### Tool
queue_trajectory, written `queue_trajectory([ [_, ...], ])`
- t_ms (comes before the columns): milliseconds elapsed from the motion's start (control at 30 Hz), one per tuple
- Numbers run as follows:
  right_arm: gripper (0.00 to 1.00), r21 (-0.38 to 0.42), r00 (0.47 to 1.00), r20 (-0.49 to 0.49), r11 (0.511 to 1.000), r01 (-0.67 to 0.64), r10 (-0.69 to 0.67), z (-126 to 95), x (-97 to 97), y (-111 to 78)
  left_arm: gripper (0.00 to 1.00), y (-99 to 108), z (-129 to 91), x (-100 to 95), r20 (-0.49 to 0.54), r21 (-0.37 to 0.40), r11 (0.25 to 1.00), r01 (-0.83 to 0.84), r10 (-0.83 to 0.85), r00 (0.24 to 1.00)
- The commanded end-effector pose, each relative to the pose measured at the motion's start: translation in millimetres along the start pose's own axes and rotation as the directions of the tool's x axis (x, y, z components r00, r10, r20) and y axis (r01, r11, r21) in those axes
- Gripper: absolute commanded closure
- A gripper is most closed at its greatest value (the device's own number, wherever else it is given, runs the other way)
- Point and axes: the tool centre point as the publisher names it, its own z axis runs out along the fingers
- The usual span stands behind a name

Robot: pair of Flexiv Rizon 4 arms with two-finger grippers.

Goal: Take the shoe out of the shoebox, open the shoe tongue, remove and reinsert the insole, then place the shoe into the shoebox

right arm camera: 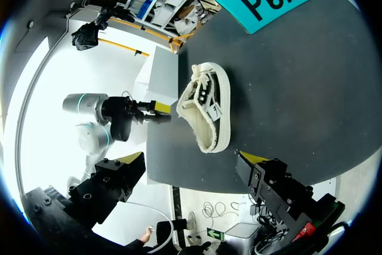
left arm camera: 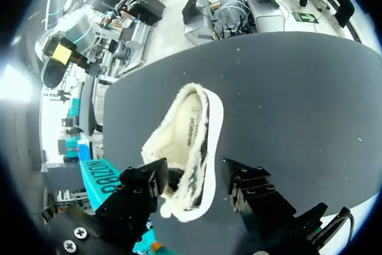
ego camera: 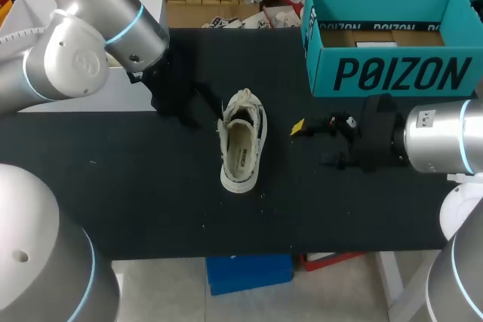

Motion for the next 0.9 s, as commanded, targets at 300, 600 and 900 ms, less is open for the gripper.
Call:
queue_trajectory([
  [300, 0.0, 0.0, 1.0, 0.002, 1.0, 0.0, 0.0, 0.1, 0.3, -0.2, 1.0, 42.5, 16.2, -21.3, 0.013, -0.01, 1.0, 0.003, -0.003, 1.0],
  [600, 0.0, 0.0, 1.0, 0.002, 1.0, 0.0, 0.0, 0.1, 0.3, -0.2, 1.0, 53.7, 30.7, -37.2, -0.005, 0.008, 1.0, -0.029, 0.029, 1.0],
  [900, 0.0, 0.0, 1.0, 0.002, 1.0, 0.0, 0.0, 0.1, 0.3, -0.2, 1.0, 34.8, 41.5, -38.4, -0.025, 0.043, 0.998, -0.055, 0.056, 0.998],
])
